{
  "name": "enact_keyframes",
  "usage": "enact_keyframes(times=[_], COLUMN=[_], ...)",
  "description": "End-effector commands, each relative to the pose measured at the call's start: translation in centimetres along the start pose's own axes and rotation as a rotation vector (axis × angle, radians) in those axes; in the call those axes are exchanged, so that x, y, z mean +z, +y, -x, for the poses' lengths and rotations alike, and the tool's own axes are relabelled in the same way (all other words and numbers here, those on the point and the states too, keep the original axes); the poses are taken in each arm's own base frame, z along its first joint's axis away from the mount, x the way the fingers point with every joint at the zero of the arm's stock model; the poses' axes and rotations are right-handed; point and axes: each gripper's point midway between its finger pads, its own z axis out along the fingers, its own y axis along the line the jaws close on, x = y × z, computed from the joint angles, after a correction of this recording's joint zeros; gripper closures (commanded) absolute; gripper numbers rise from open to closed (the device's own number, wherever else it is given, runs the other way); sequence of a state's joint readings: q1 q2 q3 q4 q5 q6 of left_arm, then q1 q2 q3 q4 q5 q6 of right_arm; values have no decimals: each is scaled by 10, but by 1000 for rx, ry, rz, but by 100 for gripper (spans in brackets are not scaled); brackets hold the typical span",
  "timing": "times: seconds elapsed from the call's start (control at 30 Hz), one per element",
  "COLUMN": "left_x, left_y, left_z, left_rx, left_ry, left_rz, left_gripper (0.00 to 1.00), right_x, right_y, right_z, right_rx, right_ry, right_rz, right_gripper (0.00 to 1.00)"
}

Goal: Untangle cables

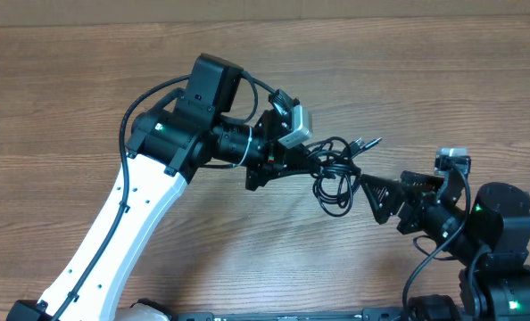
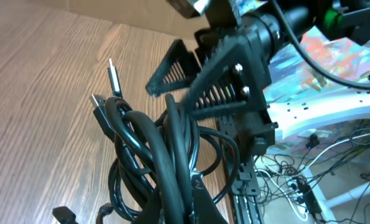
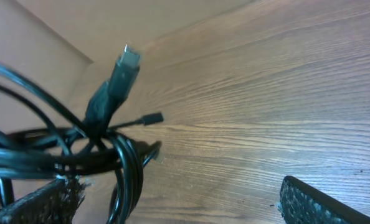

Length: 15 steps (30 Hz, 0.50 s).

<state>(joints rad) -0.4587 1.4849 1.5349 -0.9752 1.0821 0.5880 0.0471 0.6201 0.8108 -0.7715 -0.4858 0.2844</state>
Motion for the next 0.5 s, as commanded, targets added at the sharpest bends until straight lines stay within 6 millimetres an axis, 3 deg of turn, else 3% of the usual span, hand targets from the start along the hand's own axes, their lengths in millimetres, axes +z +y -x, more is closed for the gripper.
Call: enact_keyframes(times=[0.0, 0.2, 0.3, 0.47], left_x=[-9, -13, -20, -23], left_y=[-23, -39, -59, -64], left_z=[26, 41, 54, 56], left_rx=[115, 152, 185, 184], left_ry=[-82, -162, -243, -265], left_rz=[-56, -156, -269, -305], left_gripper=[96, 96, 96, 96], right_x=[1, 1, 1, -1], right_y=[5, 2, -9, -25], right_z=[-5, -8, -7, -7], right_rx=[-48, -67, -60, -47], right_ry=[19, 30, 24, 14], right_rz=[36, 23, -38, -130], right_gripper=[0, 0, 0, 0])
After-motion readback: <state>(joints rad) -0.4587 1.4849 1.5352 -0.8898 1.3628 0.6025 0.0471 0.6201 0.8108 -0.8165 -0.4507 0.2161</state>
